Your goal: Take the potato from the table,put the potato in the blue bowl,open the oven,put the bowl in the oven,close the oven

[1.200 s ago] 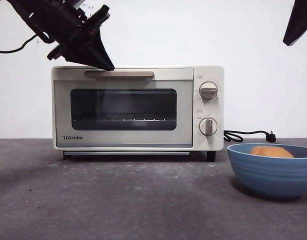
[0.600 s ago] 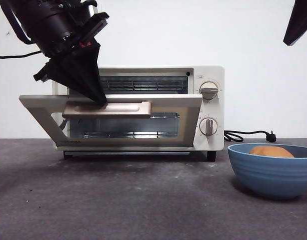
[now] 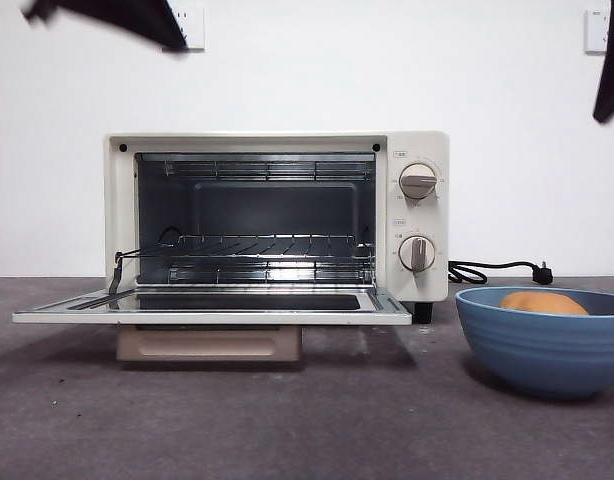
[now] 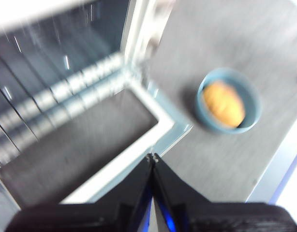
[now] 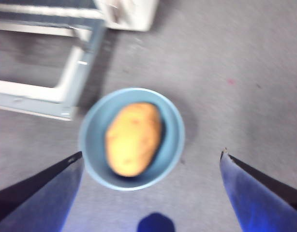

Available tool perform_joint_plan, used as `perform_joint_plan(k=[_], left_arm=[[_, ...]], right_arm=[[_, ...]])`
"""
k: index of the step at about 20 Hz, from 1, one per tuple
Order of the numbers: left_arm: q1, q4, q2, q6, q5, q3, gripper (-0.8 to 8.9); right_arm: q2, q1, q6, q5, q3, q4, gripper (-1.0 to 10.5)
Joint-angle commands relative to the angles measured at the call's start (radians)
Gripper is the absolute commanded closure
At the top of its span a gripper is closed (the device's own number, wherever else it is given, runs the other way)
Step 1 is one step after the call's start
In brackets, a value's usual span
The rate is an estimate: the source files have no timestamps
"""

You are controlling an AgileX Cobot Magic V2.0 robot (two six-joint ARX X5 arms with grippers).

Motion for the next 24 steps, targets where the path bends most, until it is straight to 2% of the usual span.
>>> perform_joint_plan(k=[1,5,10,15,20,24], left_arm=[[-0.004,0.004,-0.114,0.011,-0.004,-0.005,8.21],[-0.004,-0.027,-0.292,-0.009,-0.067,-0.005,8.21],[-0.004,-0.129,-0.402,-0.013,-0.152,-0.005,8.22],[-0.004,-0.23,-0.412,-0.011,-0.161,-0.005,8.21],[-0.004,-0.251,-0.412,-0.011,-0.16,-0.005,8.21],[-0.004,-0.249,-0.411,-0.011,-0.16,-0.005,8.21]], right_arm=[[0.062,-0.039,-0.034,-0.013,-0.006,0.006,5.2],[0.223,-0.1,-0.054,-0.101,-0.006,0.05,5.2],[0.419,-0.118,-0.069,-0.107,-0.006,0.127,5.7],[0.557,-0.126,-0.075,-0.107,-0.006,0.179,5.9],[0.599,-0.125,-0.089,-0.134,-0.006,0.216,9.6],[0.593,-0.125,-0.088,-0.133,-0.006,0.214,9.6]])
